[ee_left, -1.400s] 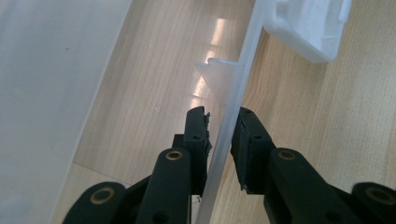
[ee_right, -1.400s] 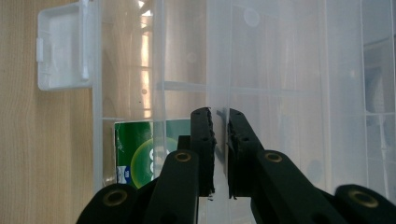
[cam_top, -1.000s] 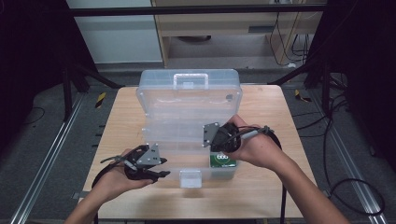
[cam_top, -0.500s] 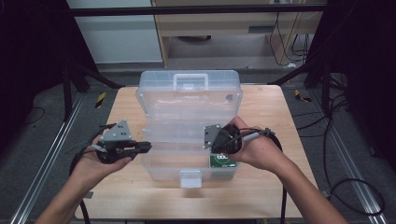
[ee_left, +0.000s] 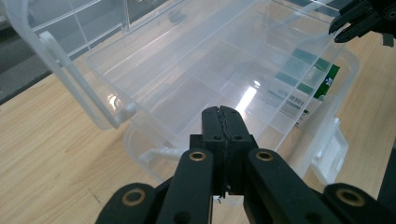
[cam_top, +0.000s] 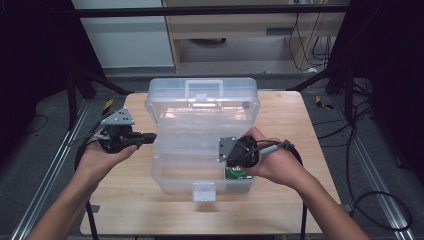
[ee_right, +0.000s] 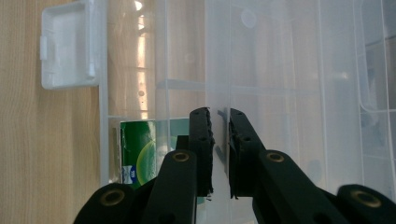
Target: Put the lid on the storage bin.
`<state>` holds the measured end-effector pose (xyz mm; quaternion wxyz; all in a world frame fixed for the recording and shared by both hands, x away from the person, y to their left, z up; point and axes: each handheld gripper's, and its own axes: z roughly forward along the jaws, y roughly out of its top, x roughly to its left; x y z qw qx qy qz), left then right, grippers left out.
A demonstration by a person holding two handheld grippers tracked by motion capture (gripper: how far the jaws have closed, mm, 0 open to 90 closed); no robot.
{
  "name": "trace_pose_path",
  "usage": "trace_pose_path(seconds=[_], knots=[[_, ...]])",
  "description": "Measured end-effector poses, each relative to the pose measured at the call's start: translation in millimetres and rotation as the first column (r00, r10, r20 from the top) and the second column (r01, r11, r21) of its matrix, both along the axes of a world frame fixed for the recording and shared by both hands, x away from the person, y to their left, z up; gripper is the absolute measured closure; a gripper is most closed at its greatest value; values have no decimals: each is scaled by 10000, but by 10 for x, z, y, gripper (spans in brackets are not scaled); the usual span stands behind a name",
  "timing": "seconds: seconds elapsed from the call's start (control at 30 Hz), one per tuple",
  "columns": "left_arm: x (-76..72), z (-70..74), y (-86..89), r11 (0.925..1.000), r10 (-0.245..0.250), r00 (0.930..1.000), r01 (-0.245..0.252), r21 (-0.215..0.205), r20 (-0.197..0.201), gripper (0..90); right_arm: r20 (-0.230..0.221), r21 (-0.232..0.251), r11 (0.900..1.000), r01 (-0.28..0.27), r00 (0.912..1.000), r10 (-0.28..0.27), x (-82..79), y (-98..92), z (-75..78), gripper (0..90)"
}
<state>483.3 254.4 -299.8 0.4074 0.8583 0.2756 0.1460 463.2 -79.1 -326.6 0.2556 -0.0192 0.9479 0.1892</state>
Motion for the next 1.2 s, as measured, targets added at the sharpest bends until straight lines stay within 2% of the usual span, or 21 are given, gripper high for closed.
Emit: trace_pose_path(seconds=[0.27,0.4,0.67,1.2], knots=[[63,20,22,9993,294,9995,-295,-208,-85,900,-6,33,10000,-27,10000,27,-30,-2,-27,817],[111,15,63,9980,437,9985,-451,-436,-336,900,29,-51,10000,-65,10000,66,-46,3,-40,814],[160,29,124,9924,960,9944,-990,-725,-431,900,-10,-167,9998,-73,10000,73,-92,12,-79,814],[109,-8,168,9915,1013,9937,-1048,-772,-473,900,-152,-125,9998,-178,9997,176,-134,3,-139,816]])
